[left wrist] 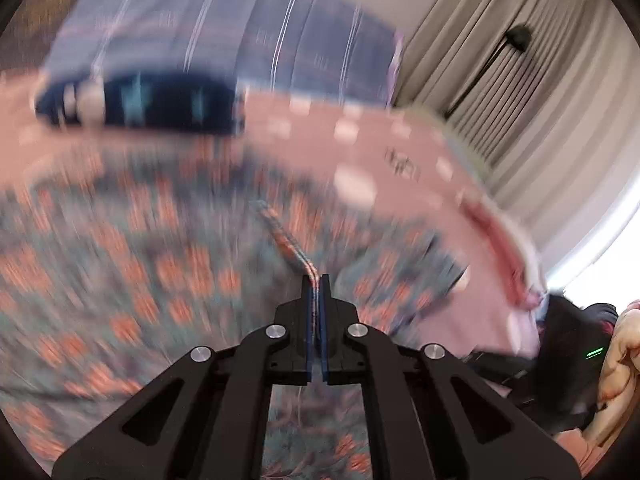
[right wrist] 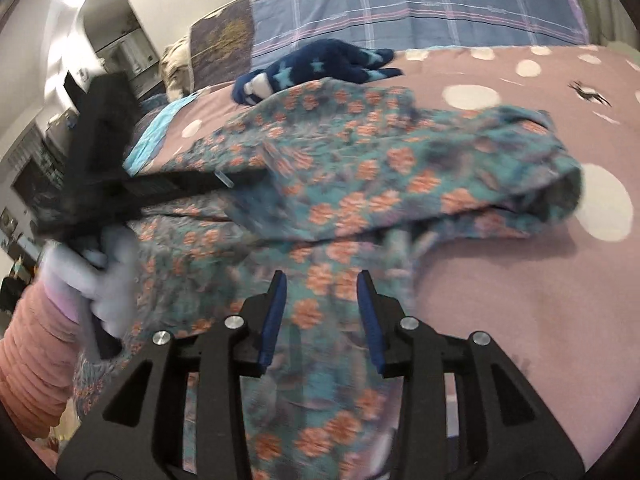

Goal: Fold small clothes

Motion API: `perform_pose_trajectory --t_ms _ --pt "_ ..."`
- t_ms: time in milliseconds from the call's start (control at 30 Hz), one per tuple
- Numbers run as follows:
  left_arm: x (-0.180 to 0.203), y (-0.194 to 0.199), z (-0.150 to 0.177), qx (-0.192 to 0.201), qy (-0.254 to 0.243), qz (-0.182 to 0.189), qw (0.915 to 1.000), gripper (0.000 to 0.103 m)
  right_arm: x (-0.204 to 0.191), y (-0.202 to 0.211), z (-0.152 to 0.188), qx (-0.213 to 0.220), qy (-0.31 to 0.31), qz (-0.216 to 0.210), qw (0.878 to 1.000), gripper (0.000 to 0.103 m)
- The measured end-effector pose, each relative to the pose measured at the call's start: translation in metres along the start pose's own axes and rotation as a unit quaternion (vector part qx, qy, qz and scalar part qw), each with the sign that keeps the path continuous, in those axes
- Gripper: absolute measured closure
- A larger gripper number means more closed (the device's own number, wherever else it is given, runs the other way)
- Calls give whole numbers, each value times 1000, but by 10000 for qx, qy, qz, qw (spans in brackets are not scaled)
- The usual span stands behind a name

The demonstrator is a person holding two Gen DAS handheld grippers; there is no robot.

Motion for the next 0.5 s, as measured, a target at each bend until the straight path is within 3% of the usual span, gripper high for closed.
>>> perform_pose_trajectory --t_ms 67,167,333,500 --pt "5 28 -23 345 -191 -105 9992 101 9 2 0 23 -105 49 9999 66" --pt "-3 78 -49 719 -494 -542 9947 101 15 4 0 81 -172 61 9998 66" --pt "-43 125 -50 843 -329 -1170 9890 101 14 -6 -3 52 -206 116 9997 63" --pt "-76 151 -41 868 -112 -1521 9845 101 3 -15 -6 -3 -118 196 9997 62"
Point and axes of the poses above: each gripper's, at about its wrist camera, not at the fingertips, and y roughly against the way its jaws point, x to its right, z to its underside, the point moved 5 cm from there along -y, roughly the way its jaws point, and after that the axes turned 10 degrees about z, right-handed, at the moved point
